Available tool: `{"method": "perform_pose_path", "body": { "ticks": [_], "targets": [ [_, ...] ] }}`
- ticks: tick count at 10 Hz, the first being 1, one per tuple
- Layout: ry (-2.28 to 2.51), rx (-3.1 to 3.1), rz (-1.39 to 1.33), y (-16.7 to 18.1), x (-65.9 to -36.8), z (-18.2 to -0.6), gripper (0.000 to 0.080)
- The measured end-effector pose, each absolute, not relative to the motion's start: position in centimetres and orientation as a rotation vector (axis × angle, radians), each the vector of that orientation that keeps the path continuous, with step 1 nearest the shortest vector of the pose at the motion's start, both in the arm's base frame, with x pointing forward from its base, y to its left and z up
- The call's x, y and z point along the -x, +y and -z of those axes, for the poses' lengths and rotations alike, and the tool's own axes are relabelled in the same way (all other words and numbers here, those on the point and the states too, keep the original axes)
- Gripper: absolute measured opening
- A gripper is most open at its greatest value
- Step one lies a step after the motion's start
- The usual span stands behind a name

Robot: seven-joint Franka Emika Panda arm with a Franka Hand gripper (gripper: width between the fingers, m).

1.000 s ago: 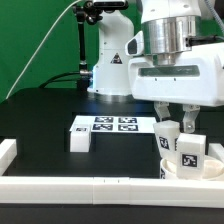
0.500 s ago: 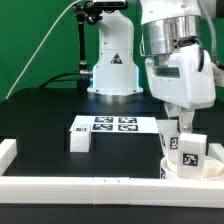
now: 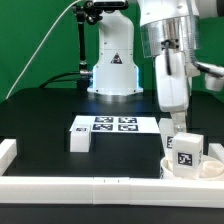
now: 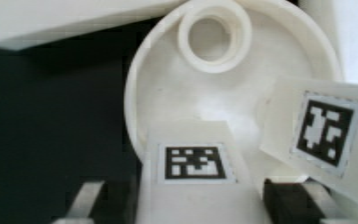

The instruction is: Assemble stool

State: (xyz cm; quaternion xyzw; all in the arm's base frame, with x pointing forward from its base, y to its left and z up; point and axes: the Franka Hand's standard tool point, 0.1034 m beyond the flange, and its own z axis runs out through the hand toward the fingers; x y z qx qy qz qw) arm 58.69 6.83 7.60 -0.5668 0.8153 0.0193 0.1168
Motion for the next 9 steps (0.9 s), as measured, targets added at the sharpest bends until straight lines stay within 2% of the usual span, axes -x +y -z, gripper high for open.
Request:
{"method": "perform_pose_path", "body": {
  "ticks": [3,9],
  "targets": [
    [2.603,1.256,-0.133,7.08,-58.68,-7.62,0.0341],
    [2.694,0.962,-0.186,7.57,-58.77,-7.7,0.0341]
  ]
}}
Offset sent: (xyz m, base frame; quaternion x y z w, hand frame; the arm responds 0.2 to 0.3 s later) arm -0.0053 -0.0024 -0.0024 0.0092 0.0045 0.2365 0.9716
